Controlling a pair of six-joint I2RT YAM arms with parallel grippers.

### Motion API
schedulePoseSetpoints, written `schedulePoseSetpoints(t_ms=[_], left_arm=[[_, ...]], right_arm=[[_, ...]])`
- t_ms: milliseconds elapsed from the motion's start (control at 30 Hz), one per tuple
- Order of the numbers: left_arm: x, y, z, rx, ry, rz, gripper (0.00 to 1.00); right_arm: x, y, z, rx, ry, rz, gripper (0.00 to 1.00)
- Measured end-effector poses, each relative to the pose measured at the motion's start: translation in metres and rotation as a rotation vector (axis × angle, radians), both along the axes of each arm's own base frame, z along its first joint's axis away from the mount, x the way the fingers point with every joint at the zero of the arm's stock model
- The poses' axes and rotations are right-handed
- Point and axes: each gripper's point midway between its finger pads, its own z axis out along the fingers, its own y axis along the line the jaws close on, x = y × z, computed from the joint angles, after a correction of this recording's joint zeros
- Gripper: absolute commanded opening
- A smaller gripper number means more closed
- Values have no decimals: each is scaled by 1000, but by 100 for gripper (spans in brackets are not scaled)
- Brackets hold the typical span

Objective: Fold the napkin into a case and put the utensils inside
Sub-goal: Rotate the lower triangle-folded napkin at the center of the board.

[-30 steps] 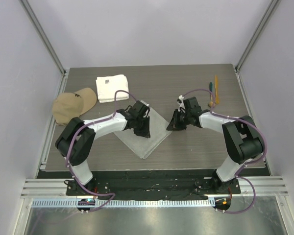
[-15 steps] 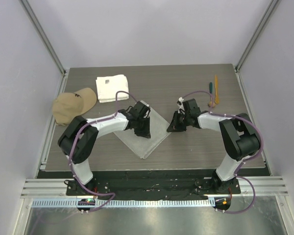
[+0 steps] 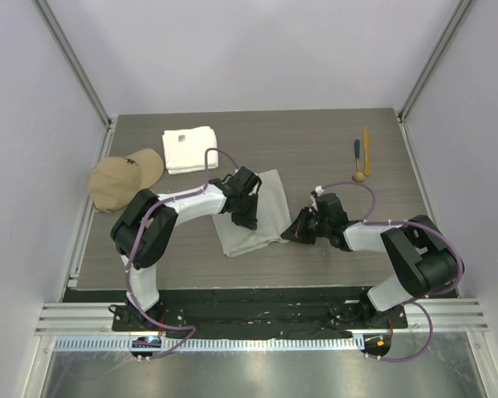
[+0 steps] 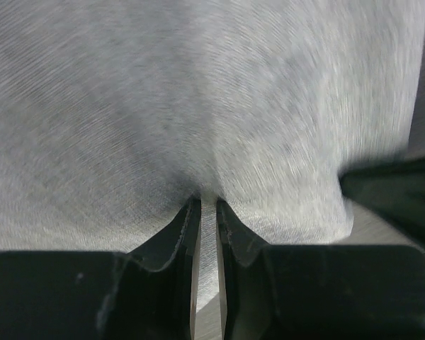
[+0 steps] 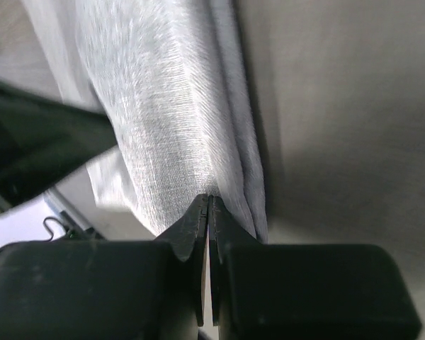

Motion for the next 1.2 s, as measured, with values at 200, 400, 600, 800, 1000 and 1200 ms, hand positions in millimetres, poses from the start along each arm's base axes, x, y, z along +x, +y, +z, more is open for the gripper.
schedulePoseSetpoints(t_ms=[200,400,600,800,1000,1200], left_arm=[[22,18,2,114,-62,0,19],[38,53,13,239,-109,29,21],[20,39,44,69,-110,48,20],[-16,35,35,-60,-35,101,18],[-38,44,9,-56,44,152,18],[-36,49,6,-35,32,174,17]], right_arm=[[-37,14,3,36,63,30,8],[-41,10,19,-18,51,75,9],[12,19,64,-79,-119,143,8],[17,15,23,-161,-47,198,8],[1,7,2,-190,-3,223,8],[1,6,1,-188,-34,228,8]])
